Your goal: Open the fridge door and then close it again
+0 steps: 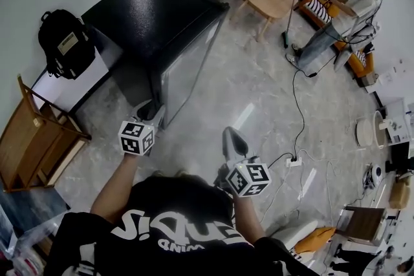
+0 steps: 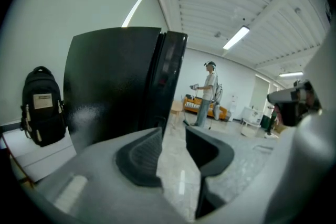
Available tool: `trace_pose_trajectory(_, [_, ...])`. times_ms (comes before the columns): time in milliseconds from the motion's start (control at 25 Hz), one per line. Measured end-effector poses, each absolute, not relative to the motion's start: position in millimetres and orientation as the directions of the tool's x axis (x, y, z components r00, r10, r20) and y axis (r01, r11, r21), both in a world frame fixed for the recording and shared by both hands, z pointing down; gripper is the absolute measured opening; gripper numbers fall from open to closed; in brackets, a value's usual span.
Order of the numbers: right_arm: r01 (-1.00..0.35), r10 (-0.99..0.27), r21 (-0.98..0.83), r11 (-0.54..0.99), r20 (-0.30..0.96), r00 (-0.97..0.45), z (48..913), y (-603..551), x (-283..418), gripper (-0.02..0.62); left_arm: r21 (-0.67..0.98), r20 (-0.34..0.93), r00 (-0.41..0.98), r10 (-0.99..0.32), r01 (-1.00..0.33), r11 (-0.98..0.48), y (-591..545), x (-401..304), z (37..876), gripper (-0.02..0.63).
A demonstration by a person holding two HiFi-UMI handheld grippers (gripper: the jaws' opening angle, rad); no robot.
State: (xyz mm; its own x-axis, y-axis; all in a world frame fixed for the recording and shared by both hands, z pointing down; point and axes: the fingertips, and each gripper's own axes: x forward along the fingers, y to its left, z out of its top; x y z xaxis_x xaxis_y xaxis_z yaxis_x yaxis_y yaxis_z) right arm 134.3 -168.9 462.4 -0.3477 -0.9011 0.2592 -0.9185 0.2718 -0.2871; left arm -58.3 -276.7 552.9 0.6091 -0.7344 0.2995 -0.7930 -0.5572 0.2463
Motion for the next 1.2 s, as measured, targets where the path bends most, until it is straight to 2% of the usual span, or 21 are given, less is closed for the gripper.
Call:
trace_pose_trajectory(800, [-0.927, -0.900, -0.286, 0.243, 0.289, -0.325, 470, -169, 155, -0.003, 0.220, 0.350, 0.576, -0.739, -0.817, -0.533, -306, -39, 578, 0.137])
trace_pose_trajectory(1120, [-0.929, -0.898, -0.279, 0.243, 0.298, -0.324, 472, -168, 159, -0.003, 0.225, 0.366, 0.538, -0.759, -0.843, -0.489, -311, -48, 581, 0.052])
trace_pose_trajectory(1200, [-0.930, -0.896, -0.276, 0.244, 0.302, -0.325, 474, -167, 161, -0.003, 0.236, 0.369, 0.539, -0.757, -0.842, -0.485, -312, -48, 581, 0.051])
